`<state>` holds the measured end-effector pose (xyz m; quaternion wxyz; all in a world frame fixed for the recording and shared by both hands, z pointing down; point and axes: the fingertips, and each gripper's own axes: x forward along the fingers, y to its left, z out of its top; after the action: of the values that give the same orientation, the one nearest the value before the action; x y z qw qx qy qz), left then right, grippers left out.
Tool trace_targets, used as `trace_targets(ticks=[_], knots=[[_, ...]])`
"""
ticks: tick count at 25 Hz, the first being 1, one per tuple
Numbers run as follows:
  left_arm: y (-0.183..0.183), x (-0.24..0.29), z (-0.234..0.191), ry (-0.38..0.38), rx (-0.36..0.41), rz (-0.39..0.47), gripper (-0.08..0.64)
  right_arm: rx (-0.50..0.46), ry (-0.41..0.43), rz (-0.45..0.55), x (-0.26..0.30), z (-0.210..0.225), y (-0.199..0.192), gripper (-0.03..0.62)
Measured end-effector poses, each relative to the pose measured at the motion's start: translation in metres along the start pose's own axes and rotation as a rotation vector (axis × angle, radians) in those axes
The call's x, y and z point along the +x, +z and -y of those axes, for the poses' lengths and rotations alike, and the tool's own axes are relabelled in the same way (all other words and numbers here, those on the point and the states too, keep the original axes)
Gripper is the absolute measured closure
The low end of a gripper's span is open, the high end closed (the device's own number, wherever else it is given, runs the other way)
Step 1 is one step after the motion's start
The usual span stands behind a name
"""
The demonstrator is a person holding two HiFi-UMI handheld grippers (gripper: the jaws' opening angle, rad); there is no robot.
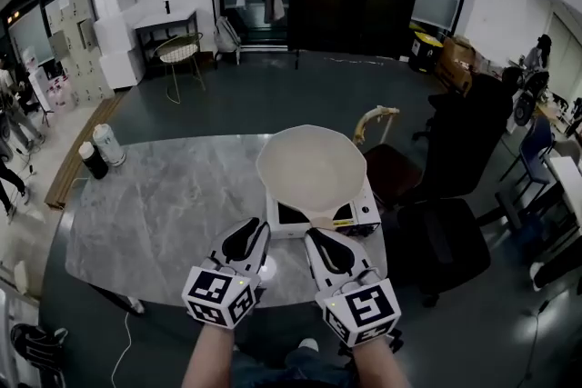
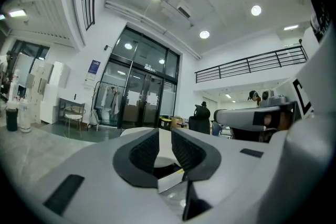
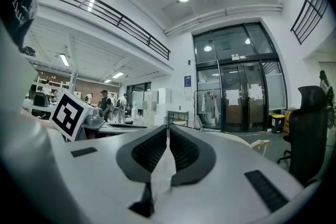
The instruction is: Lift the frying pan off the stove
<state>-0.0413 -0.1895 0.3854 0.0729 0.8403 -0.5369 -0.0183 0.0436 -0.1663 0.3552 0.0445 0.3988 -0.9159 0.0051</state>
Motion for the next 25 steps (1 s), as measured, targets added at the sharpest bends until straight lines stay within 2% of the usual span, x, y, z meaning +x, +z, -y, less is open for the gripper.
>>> trace_targets(ticks=[2, 3, 4, 5, 6, 8, 15, 19, 22, 25], knots=[[-0.004, 0.009, 0.009, 0.007, -0.011, -0.013, 0.44, 0.03, 0.014, -0.009, -0.005, 0.015, -0.005, 0.565], [-0.007, 0.012, 0.014, 0.013, -0.014, -0.018, 0.43, 0.055, 0.023, -0.018, -0.008, 0.022, -0.008, 0.559], [-0.008, 0.015, 0.018, 0.021, -0.015, -0.022, 0.428, 0.085, 0.042, -0.032, -0.01, 0.028, -0.013, 0.504], [-0.01, 0.016, 0.022, 0.031, -0.015, -0.024, 0.426, 0.122, 0.068, -0.051, -0.012, 0.032, -0.018, 0.39], [-0.011, 0.018, 0.026, 0.04, -0.014, -0.028, 0.426, 0.166, 0.096, -0.072, -0.014, 0.036, -0.025, 0.341], [-0.014, 0.019, 0.029, 0.059, -0.01, -0.037, 0.425, 0.253, 0.14, -0.116, -0.016, 0.042, -0.038, 0.315], [-0.023, 0.017, 0.03, 0.12, -0.022, -0.058, 0.425, 0.447, 0.251, -0.265, -0.023, 0.035, -0.084, 0.302], [-0.03, 0.018, 0.034, 0.125, -0.023, -0.077, 0.425, 0.575, 0.242, -0.291, -0.025, 0.035, -0.104, 0.302], [-0.034, 0.016, 0.033, 0.127, -0.03, -0.087, 0.425, 0.698, 0.262, -0.328, -0.024, 0.027, -0.118, 0.302], [-0.036, 0.016, 0.029, 0.128, -0.041, -0.088, 0.425, 0.884, 0.316, -0.364, -0.025, 0.014, -0.127, 0.302]])
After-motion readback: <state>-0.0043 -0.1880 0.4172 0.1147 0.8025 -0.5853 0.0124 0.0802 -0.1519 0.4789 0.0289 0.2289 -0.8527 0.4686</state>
